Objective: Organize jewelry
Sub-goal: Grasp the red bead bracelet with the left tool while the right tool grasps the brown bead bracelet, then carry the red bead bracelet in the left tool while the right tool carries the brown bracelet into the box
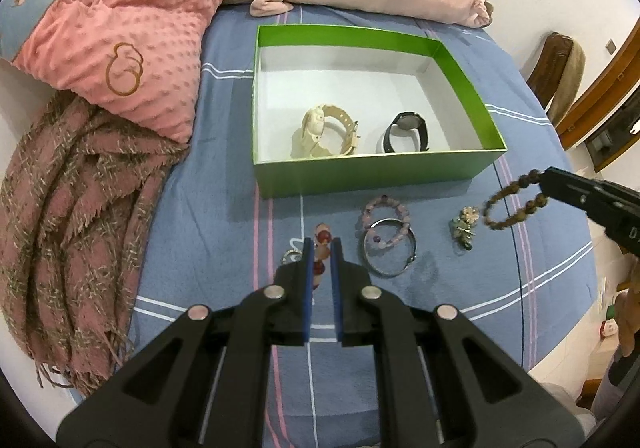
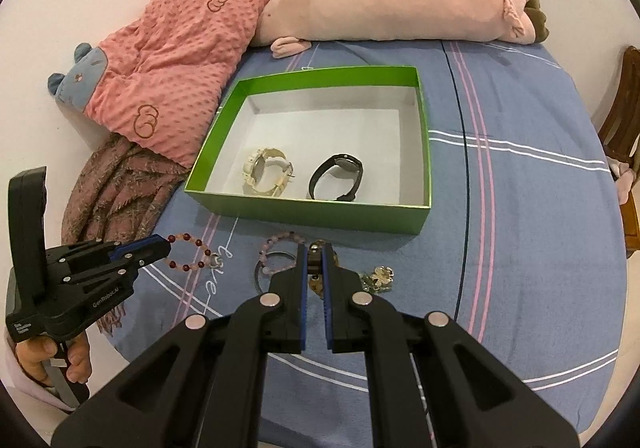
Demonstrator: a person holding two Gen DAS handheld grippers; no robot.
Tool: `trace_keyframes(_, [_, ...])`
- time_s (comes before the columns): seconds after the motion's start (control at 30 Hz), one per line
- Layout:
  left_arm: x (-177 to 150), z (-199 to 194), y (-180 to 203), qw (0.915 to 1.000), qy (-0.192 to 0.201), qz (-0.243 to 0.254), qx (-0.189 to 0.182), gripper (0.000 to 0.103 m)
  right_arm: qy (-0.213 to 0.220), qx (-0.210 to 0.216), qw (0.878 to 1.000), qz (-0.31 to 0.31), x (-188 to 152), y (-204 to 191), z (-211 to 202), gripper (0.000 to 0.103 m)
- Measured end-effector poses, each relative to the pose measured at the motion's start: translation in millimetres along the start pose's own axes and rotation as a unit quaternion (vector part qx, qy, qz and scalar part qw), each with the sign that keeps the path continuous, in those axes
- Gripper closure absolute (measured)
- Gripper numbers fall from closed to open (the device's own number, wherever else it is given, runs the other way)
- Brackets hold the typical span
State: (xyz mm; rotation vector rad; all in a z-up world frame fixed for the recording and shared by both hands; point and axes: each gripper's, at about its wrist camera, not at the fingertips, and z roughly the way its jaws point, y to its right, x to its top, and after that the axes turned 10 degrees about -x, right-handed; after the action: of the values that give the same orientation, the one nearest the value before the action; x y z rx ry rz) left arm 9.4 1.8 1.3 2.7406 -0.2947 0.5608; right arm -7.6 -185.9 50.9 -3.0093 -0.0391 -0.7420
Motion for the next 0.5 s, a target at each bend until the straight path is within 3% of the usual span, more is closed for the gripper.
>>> trace_keyframes(0.23, [-2,-2,10,0.9999,0.001,0.013,0.011,0.095,-0.023,-0.007,0.999,-0.024,-9,-20,17,0.097])
trace_keyframes(0.5, [-3,-5,23,0.9993,0.007,0.033,0.016,0.095,-0.02,-0.037,0.998,-0.044,-13,-30,21,0.097])
